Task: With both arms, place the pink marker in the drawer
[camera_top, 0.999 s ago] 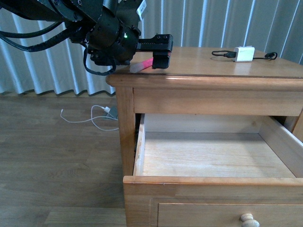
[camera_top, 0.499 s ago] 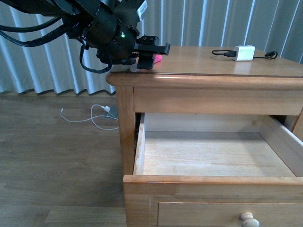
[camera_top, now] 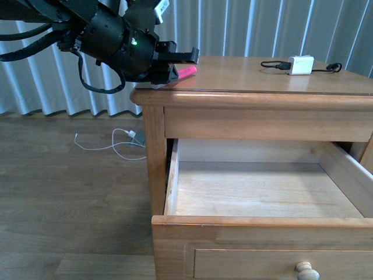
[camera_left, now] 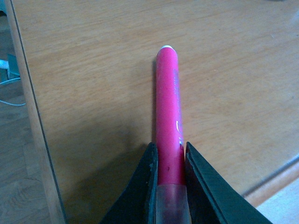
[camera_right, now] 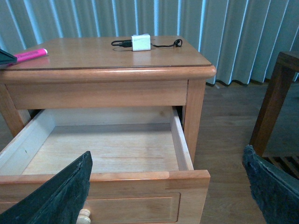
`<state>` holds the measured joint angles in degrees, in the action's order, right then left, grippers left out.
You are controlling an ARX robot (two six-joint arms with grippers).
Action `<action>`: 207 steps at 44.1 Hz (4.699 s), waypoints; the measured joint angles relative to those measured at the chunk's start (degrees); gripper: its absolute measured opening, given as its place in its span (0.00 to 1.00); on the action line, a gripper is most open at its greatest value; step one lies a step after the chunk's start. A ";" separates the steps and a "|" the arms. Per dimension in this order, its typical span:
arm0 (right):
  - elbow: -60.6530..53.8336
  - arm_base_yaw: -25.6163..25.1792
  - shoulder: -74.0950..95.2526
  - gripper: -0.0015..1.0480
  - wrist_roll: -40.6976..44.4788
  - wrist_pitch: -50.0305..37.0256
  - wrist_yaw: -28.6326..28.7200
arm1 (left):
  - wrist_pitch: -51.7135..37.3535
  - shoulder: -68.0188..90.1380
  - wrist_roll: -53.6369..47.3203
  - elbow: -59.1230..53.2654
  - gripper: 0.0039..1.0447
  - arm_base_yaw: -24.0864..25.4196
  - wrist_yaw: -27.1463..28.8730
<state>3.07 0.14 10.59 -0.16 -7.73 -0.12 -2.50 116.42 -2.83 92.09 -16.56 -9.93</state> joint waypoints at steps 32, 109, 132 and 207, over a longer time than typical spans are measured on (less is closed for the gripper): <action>0.00 0.00 0.00 0.92 0.00 0.00 0.00 | -3.74 -8.92 -14.84 -16.96 0.13 -8.24 -18.78; 0.00 0.00 0.00 0.92 0.00 0.00 0.00 | -14.12 -51.17 -2.51 -48.98 0.94 16.92 -7.26; 0.00 0.00 0.00 0.92 0.00 0.00 0.00 | -4.70 -78.75 11.04 -71.32 0.94 37.27 -12.52; -0.04 0.00 -0.02 0.92 0.00 0.00 0.00 | 2.38 -116.10 3.08 -90.79 0.04 16.63 9.92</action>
<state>3.03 0.14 10.57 -0.16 -7.73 -0.12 -0.12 0.32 0.25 1.30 0.08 -0.01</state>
